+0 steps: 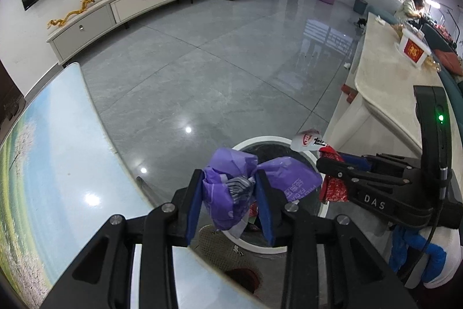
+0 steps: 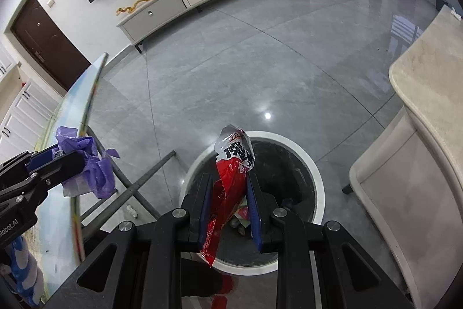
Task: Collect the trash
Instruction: 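Carry both wrappers over the trash bin and open both tools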
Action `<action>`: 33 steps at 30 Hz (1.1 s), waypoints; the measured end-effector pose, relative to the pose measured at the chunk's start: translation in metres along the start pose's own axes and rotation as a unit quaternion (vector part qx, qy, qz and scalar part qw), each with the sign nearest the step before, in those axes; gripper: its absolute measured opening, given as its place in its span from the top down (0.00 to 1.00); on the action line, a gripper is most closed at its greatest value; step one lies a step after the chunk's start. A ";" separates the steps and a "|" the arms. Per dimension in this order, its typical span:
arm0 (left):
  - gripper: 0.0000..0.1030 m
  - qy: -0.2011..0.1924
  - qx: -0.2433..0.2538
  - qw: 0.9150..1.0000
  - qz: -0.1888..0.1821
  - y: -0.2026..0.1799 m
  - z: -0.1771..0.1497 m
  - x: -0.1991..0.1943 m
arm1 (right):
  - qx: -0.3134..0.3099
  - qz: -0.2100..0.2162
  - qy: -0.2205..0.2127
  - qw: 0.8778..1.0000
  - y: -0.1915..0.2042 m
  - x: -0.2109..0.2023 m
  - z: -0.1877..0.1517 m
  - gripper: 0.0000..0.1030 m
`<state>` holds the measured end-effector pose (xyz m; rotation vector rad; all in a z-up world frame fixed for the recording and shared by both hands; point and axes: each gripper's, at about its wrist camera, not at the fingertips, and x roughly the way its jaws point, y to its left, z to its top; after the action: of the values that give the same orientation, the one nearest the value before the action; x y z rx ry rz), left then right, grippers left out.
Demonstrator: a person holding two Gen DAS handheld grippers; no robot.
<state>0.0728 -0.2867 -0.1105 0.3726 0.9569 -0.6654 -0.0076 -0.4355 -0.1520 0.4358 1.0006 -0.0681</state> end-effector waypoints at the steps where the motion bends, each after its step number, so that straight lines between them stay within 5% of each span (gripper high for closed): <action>1: 0.67 0.002 0.002 1.000 -0.001 -0.003 0.001 0.002 | 0.002 -0.001 0.002 1.000 0.001 0.001 0.000 0.78; 10: 0.65 0.028 -0.011 0.999 -0.020 -0.009 0.007 0.027 | 0.019 -0.015 0.013 1.000 -0.012 0.007 -0.001 0.77; 16: 0.50 0.033 -0.044 0.996 -0.064 -0.005 0.008 0.033 | 0.023 -0.020 0.018 0.999 -0.012 0.009 -0.002 0.76; 21: 0.41 0.020 -0.046 0.996 -0.073 -0.005 0.010 0.022 | 0.028 -0.031 0.014 0.999 -0.015 0.007 -0.005 0.51; 33: 0.40 -0.004 -0.063 0.995 -0.072 0.006 0.004 -0.005 | 0.031 -0.045 -0.006 0.999 -0.009 -0.011 -0.006 0.42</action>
<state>0.0771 -0.2830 -0.1035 0.1900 1.0198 -0.7327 -0.0209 -0.4428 -0.1485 0.4461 1.0070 -0.1820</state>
